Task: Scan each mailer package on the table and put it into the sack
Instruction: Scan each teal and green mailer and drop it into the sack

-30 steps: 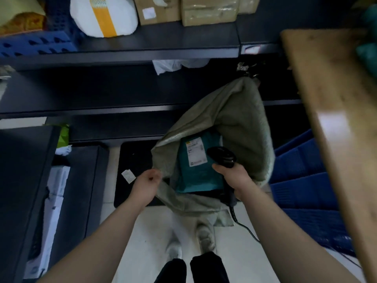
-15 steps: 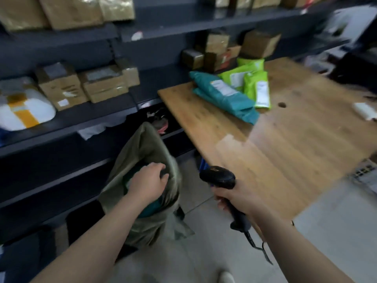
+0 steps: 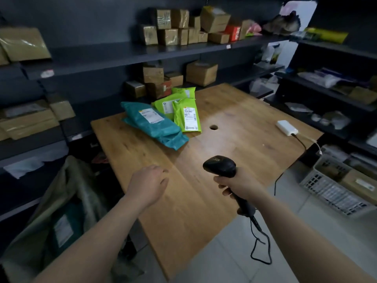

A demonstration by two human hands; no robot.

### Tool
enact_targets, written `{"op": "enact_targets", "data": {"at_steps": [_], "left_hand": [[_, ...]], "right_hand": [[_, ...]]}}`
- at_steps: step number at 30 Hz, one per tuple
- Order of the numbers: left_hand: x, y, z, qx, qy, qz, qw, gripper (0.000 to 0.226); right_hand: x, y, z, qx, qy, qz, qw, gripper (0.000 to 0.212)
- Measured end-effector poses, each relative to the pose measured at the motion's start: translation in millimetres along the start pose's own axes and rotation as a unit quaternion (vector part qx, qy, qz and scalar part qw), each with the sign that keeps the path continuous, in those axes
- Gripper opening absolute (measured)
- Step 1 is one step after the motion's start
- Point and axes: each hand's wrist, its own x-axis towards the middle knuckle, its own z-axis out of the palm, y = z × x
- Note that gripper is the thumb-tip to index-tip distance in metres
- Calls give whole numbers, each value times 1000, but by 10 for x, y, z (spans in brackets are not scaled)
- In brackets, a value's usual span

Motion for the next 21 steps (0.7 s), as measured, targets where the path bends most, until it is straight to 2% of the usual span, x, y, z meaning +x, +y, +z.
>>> {"op": "enact_targets", "data": {"at_steps": [4, 9, 15, 19, 21], "left_hand": [[427, 146, 33, 14, 10, -40, 999, 35], [1183, -102, 182, -5, 1, -112, 994, 34], [2020, -582, 368, -87, -6, -197, 976, 49], [2395, -681, 451, -134, 1, -214, 968, 61], [2531, -756, 532, -150, 12, -214, 965, 56]], "right_hand": [[454, -119, -339, -11, -7, -21, 1000, 20], [1096, -367, -545, 3, -20, -45, 999, 14], [1798, -639, -592, -1, -59, -46, 997, 12], [2205, -720, -592, -6, -79, -41, 996, 15], [2357, -732, -600, 0, -92, -35, 995, 16]]}}
